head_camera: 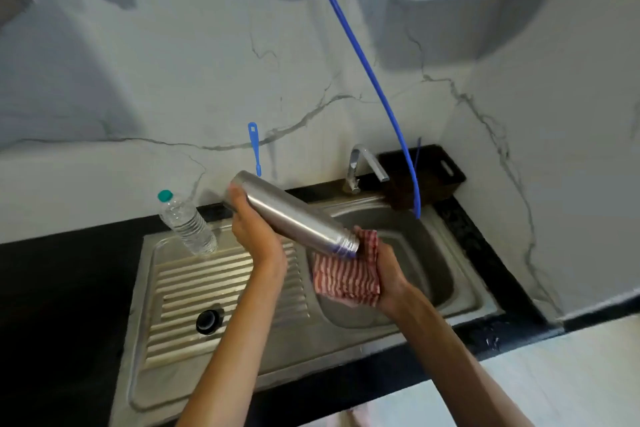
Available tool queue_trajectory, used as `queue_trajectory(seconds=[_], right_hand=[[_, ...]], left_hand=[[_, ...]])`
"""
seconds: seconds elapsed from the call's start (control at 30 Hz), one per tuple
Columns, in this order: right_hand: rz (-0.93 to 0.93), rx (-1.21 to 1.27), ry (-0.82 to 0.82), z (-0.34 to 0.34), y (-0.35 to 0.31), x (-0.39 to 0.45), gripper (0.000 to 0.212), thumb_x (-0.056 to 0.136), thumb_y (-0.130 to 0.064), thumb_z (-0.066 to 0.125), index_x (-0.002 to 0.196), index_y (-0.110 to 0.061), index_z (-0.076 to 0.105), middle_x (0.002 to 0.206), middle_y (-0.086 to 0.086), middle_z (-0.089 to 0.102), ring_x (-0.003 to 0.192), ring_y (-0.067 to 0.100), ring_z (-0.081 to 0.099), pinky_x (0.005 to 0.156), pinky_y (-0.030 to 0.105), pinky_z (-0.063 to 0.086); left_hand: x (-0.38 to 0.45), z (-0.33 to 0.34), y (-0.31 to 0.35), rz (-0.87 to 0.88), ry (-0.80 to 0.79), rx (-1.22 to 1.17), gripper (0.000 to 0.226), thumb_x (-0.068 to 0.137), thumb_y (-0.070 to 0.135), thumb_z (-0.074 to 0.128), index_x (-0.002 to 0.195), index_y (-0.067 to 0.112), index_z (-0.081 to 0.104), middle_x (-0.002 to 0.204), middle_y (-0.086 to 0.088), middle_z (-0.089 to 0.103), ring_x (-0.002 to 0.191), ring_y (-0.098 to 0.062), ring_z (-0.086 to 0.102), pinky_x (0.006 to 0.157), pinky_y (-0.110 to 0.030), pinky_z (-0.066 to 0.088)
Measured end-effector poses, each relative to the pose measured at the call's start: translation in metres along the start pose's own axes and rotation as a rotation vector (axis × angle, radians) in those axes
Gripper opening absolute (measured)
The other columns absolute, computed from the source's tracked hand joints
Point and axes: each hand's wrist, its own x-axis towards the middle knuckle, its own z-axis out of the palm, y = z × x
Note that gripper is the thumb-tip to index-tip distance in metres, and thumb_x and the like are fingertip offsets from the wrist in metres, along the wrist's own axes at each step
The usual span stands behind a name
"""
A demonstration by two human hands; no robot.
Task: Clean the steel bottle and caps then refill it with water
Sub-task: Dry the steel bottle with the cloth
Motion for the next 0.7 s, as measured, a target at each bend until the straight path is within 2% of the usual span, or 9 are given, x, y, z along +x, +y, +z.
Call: queue_trajectory(seconds=[0.07, 0.13, 0.2, 0.33, 0.4, 0.47, 0.57, 0.63, 0.7], right_hand=[[-0.057, 0.197, 0.037, 0.004, 0.005, -0.001, 0.061, 0.101, -0.046, 0.046, 0.132, 0.005, 0.056, 0.114, 0.031, 0.069, 0.099, 0.041, 0.071, 0.089, 0.049, 0.056], [-0.106, 0.322, 0.051, 0.008, 0.013, -0.003, 0.062, 0.099, -0.051, 0.047, 0.135, -0.001, 0.056, 0.125, 0.033, 0.064, 0.110, 0.047, 0.067, 0.090, 0.058, 0.056], [-0.192, 0.363, 0.104, 0.005, 0.023, -0.004, 0.051, 0.097, -0.050, 0.051, 0.129, -0.012, 0.064, 0.127, 0.029, 0.065, 0.112, 0.049, 0.066, 0.095, 0.066, 0.051], [-0.358, 0.302, 0.233, 0.008, 0.046, -0.016, 0.034, 0.099, -0.042, 0.056, 0.120, -0.021, 0.072, 0.122, 0.023, 0.067, 0.103, 0.045, 0.070, 0.090, 0.069, 0.052], [-0.516, 0.138, 0.348, 0.013, 0.064, -0.019, 0.029, 0.102, -0.042, 0.055, 0.119, -0.026, 0.072, 0.120, 0.016, 0.067, 0.104, 0.039, 0.071, 0.084, 0.062, 0.058], [-0.751, -0.180, 0.460, 0.017, 0.082, -0.021, 0.027, 0.102, -0.047, 0.054, 0.119, -0.034, 0.070, 0.117, 0.003, 0.070, 0.107, 0.025, 0.070, 0.088, 0.048, 0.061], [-1.069, -0.470, 0.495, 0.015, 0.089, -0.019, 0.026, 0.105, -0.038, 0.052, 0.125, -0.030, 0.067, 0.115, -0.010, 0.069, 0.110, 0.009, 0.065, 0.092, 0.028, 0.054], [-1.040, -0.530, 0.435, 0.005, 0.079, -0.012, 0.021, 0.105, -0.034, 0.054, 0.118, -0.029, 0.070, 0.110, -0.011, 0.071, 0.105, 0.011, 0.068, 0.089, 0.035, 0.057], [-0.718, -0.423, 0.271, -0.004, 0.058, -0.007, 0.027, 0.100, -0.042, 0.058, 0.108, -0.022, 0.074, 0.107, 0.005, 0.073, 0.096, 0.027, 0.073, 0.089, 0.057, 0.058]], left_hand=[[-0.003, -0.011, 0.000, 0.018, -0.176, 0.056, 0.040, 0.089, 0.052, 0.073, 0.121, 0.034, 0.058, 0.115, -0.002, 0.072, 0.102, -0.019, 0.075, 0.092, -0.041, 0.062], [-0.009, -0.024, -0.005, 0.008, -0.329, 0.121, 0.065, 0.074, 0.040, 0.088, 0.130, 0.034, 0.054, 0.120, 0.000, 0.071, 0.104, -0.014, 0.075, 0.091, -0.039, 0.063], [-0.014, -0.037, -0.008, 0.023, -0.378, 0.152, 0.081, 0.065, 0.034, 0.096, 0.134, 0.030, 0.054, 0.121, 0.001, 0.072, 0.107, -0.014, 0.074, 0.089, -0.037, 0.063], [-0.029, -0.049, -0.002, 0.219, -0.457, 0.267, 0.074, 0.062, 0.020, 0.100, 0.123, 0.030, 0.059, 0.109, 0.003, 0.075, 0.100, -0.011, 0.075, 0.080, -0.025, 0.062], [-0.034, -0.052, 0.003, 0.335, -0.506, 0.333, 0.077, 0.063, 0.017, 0.100, 0.121, 0.039, 0.055, 0.109, 0.013, 0.073, 0.102, -0.004, 0.072, 0.082, -0.025, 0.062], [-0.036, -0.052, 0.008, 0.425, -0.542, 0.394, 0.077, 0.062, 0.023, 0.102, 0.120, 0.039, 0.053, 0.108, 0.019, 0.072, 0.102, -0.003, 0.071, 0.085, -0.030, 0.063], [-0.035, -0.050, 0.016, 0.428, -0.505, 0.436, 0.080, 0.057, 0.038, 0.103, 0.120, 0.032, 0.054, 0.106, 0.013, 0.072, 0.100, -0.003, 0.071, 0.089, -0.041, 0.063], [-0.032, -0.048, 0.019, 0.375, -0.487, 0.427, 0.084, 0.054, 0.042, 0.103, 0.122, 0.031, 0.055, 0.105, 0.014, 0.072, 0.098, -0.001, 0.070, 0.089, -0.040, 0.063], [-0.032, -0.046, 0.021, 0.313, -0.502, 0.395, 0.083, 0.056, 0.036, 0.103, 0.124, 0.035, 0.055, 0.110, 0.012, 0.072, 0.103, -0.005, 0.071, 0.088, -0.036, 0.064]])
